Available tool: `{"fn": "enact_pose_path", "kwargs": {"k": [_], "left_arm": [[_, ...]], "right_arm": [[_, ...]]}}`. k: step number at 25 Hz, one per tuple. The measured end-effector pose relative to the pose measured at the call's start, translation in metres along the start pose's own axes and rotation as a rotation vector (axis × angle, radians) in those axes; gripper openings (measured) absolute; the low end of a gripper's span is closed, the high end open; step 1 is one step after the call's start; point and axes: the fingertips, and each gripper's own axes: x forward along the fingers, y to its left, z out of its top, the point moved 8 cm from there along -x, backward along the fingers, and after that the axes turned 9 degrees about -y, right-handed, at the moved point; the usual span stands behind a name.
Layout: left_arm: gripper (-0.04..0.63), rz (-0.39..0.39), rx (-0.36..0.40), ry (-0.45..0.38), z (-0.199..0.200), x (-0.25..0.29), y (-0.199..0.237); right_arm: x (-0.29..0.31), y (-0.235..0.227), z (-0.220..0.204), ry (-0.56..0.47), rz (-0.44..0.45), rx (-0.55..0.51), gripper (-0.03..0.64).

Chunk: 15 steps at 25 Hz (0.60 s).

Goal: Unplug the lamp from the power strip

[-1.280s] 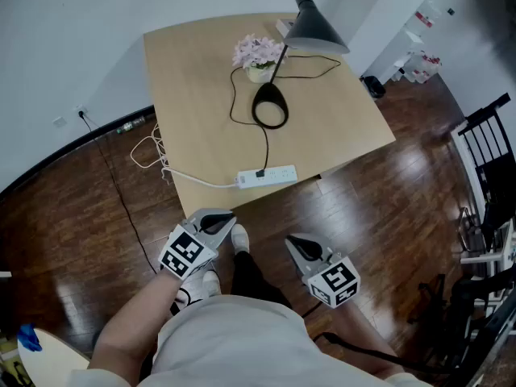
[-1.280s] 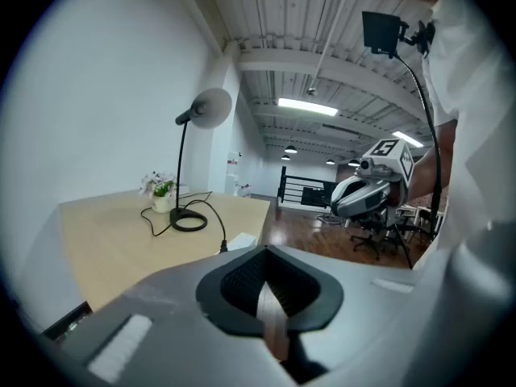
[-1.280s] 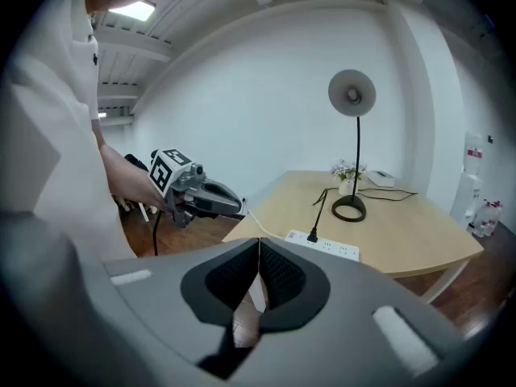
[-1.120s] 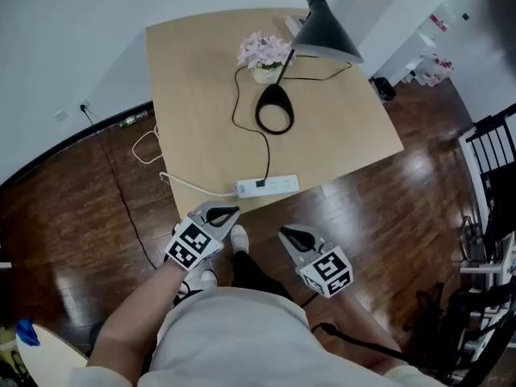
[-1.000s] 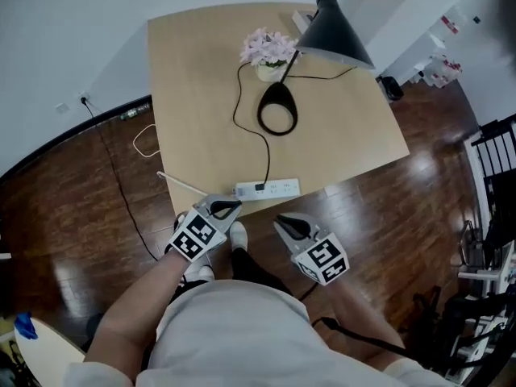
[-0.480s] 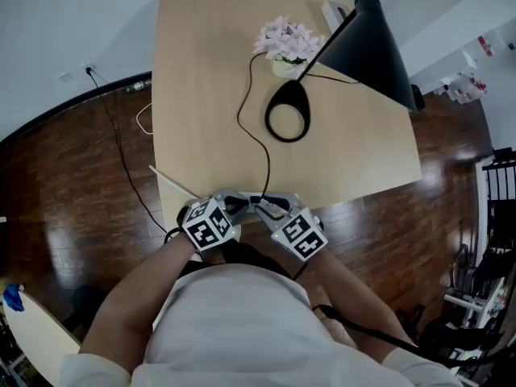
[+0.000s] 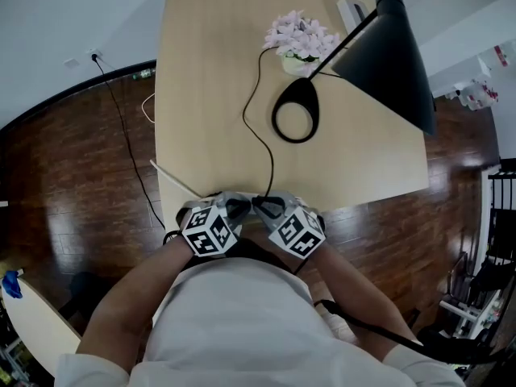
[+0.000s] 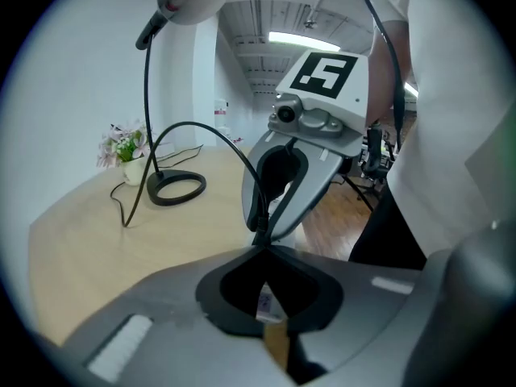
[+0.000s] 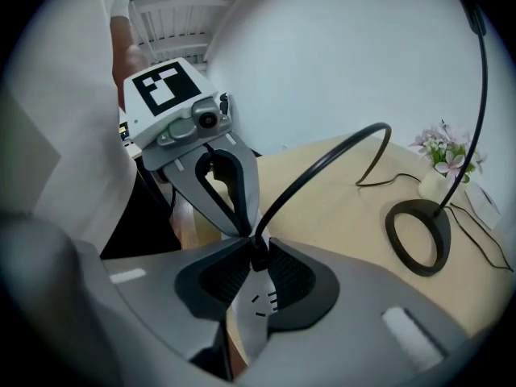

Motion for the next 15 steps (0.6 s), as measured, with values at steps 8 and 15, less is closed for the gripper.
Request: {"fn": "enact_pose_path", "kwargs": {"k": [8,15], "left_arm": [[0.0,-0.026,-0.005,0.002,-0.001,0.0063,0.0035],[0.0,-0.019,-0.005,0.011,-0.0007,0.0065,0.0027]], "right_arm": [[-0.0004,-0.0015,0.0003,0.004,0.017,-0.03,0.066],[-0.0021,-0.0008,0.0032,0.012,0.018,-0.055,0.06]]}}
